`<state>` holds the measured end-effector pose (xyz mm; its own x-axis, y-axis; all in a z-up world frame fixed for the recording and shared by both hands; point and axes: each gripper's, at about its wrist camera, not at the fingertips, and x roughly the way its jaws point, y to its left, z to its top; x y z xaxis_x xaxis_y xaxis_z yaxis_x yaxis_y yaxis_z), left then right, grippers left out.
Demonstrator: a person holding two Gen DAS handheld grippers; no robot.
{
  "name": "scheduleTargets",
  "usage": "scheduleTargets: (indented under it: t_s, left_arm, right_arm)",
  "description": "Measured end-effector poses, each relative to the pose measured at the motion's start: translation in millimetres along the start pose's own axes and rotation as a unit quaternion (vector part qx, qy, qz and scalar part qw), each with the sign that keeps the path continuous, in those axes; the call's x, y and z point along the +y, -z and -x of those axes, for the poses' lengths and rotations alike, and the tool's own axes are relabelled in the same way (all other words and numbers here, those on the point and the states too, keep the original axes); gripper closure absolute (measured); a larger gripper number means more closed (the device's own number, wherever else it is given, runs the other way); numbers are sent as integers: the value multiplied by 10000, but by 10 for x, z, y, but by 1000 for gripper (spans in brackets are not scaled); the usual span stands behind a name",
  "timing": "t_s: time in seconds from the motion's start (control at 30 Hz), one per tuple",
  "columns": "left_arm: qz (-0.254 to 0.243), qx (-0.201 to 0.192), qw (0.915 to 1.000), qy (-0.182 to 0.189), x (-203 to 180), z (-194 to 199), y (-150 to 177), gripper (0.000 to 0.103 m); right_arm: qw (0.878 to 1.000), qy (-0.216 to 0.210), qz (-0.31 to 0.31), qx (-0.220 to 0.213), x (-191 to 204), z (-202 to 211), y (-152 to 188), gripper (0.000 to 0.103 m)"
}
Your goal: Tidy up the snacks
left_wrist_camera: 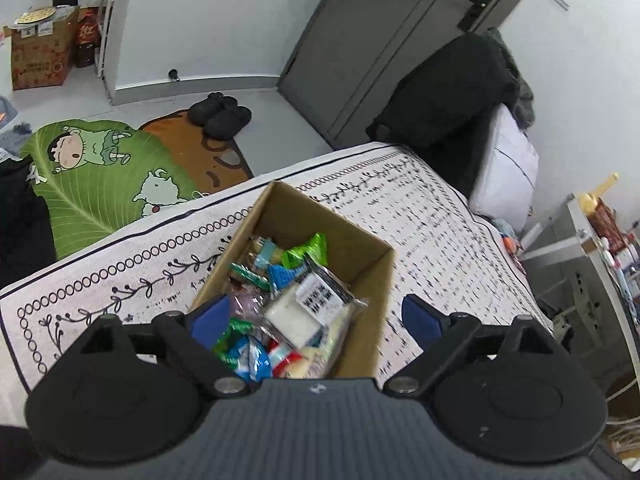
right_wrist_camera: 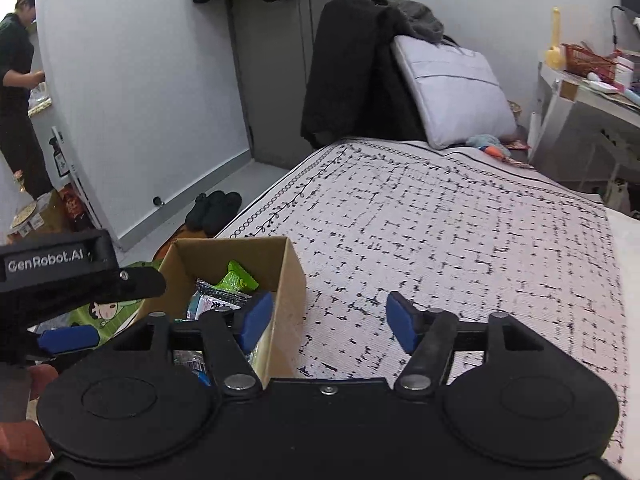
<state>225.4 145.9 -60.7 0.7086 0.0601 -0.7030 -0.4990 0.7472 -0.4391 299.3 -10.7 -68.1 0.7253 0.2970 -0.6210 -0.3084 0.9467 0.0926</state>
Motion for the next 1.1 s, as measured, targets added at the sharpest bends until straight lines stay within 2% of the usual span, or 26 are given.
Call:
scheduleTargets:
  t_s: [0.2, 0.57, 0.7, 0.93, 1.1]
  left_arm:
    - [-309, 107, 9994, 66, -119, 236, 139, 11]
    - [-931, -41, 9956, 121, -282, 727, 323, 10]
    - [-1083, -49, 9940, 143, -308, 858, 424, 10]
    - [-1399, -140, 9900, 137, -325, 1108, 558, 9]
    - [-1667, -246, 9856, 131, -314, 1283, 659, 3]
  right_arm:
    - [9999, 45, -45, -131, -89, 322, 0, 27]
    - [9992, 233, -215, -260, -277, 831, 160, 21]
    - [9989, 301, -244, -275, -306, 1001, 253, 13]
    - [9983, 419, -212, -341, -328, 1272, 401, 6]
    - [9980, 461, -236, -366, -371, 1427, 482, 2]
